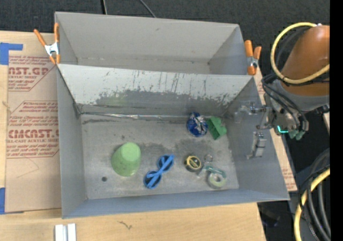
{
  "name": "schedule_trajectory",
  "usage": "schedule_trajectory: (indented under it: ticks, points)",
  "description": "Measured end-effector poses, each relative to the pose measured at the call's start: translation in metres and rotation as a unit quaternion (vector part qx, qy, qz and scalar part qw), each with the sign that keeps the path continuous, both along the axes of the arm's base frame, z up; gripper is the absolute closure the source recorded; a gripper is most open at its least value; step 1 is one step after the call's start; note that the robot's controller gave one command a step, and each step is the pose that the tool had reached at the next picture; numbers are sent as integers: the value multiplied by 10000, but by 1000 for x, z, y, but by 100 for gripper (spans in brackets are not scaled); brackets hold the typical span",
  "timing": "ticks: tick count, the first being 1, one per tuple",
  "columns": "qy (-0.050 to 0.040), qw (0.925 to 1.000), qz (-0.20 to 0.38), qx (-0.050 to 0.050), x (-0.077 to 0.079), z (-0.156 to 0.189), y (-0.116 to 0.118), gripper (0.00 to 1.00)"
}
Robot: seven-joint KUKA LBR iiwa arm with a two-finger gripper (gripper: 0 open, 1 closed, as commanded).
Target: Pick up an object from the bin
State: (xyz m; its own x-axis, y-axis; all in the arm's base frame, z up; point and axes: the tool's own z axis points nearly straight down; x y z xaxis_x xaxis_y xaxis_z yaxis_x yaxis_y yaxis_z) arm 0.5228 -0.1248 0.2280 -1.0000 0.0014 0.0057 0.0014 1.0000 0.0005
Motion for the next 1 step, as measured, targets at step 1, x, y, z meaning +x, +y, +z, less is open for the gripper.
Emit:
schedule_trajectory:
  ticks: [1]
  points:
    - [14, 9996, -285, 5, -17, -156, 33, 0]
